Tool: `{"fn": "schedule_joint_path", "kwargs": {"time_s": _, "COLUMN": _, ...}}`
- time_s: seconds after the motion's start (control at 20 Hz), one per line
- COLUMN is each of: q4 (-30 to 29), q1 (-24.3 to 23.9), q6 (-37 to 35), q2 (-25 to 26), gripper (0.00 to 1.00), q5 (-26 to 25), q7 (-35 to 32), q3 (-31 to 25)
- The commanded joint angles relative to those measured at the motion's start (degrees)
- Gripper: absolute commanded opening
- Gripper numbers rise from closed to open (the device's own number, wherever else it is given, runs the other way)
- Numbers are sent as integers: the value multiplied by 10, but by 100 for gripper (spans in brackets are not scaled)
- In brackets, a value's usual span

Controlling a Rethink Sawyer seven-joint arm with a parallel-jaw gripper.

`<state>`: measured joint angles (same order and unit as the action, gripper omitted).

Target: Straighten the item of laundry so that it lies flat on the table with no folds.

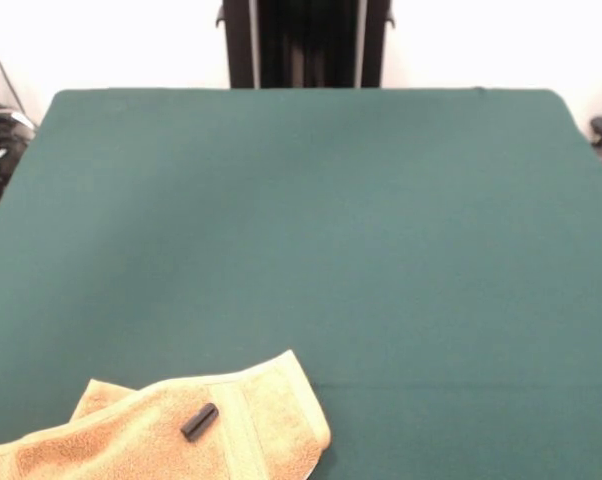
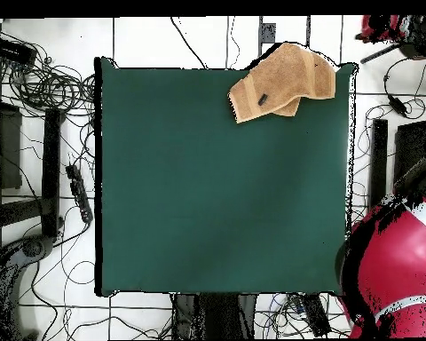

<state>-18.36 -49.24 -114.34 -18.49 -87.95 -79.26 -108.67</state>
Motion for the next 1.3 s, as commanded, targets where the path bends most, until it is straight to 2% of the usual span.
{"fn": "schedule_joint_path", "kwargs": {"time_s": 0.05, "q4": 116, "q1": -9, "q6": -49, "q2": 55, "gripper": 0, "q5": -79, "q7": 206, "q3": -56}}
{"fn": "schedule_joint_path", "kwargs": {"time_s": 0.15, "q4": 114, "q1": -10, "q6": -60, "q2": 48, "gripper": 0, "q5": -131, "q7": 256, "q3": -55}}
{"fn": "schedule_joint_path", "kwargs": {"time_s": 0.3, "q4": 124, "q1": -8, "q6": -66, "q2": 59, "gripper": 0, "q5": -168, "q7": 282, "q3": -94}}
{"fn": "schedule_joint_path", "kwargs": {"time_s": 0.4, "q4": 112, "q1": 0, "q6": -47, "q2": 58, "gripper": 0, "q5": -175, "q7": 291, "q3": -73}}
{"fn": "schedule_joint_path", "kwargs": {"time_s": 0.5, "q4": 78, "q1": 3, "q6": 22, "q2": 57, "gripper": 0, "q5": -116, "q7": 245, "q3": -27}}
{"fn": "schedule_joint_path", "kwargs": {"time_s": 0.6, "q4": 26, "q1": -1, "q6": 80, "q2": 50, "gripper": 0, "q5": -66, "q7": 163, "q3": 29}}
{"fn": "schedule_joint_path", "kwargs": {"time_s": 0.75, "q4": -28, "q1": -14, "q6": 140, "q2": 47, "gripper": 0, "q5": -6, "q7": 73, "q3": 77}}
{"fn": "schedule_joint_path", "kwargs": {"time_s": 0.9, "q4": -77, "q1": -30, "q6": 195, "q2": 43, "gripper": 0, "q5": 59, "q7": 20, "q3": 112}}
{"fn": "schedule_joint_path", "kwargs": {"time_s": 1.05, "q4": -126, "q1": -48, "q6": 225, "q2": 34, "gripper": 0, "q5": 111, "q7": 22, "q3": 146}}
{"fn": "schedule_joint_path", "kwargs": {"time_s": 1.15, "q4": -126, "q1": -44, "q6": 137, "q2": 19, "gripper": 0, "q5": 137, "q7": 25, "q3": 168}}
{"fn": "schedule_joint_path", "kwargs": {"time_s": 1.25, "q4": -130, "q1": -39, "q6": -5, "q2": -11, "gripper": 0, "q5": 171, "q7": 8, "q3": 197}}
{"fn": "schedule_joint_path", "kwargs": {"time_s": 1.3, "q4": -106, "q1": -22, "q6": -78, "q2": -29, "gripper": 0, "q5": 150, "q7": 40, "q3": 215}}
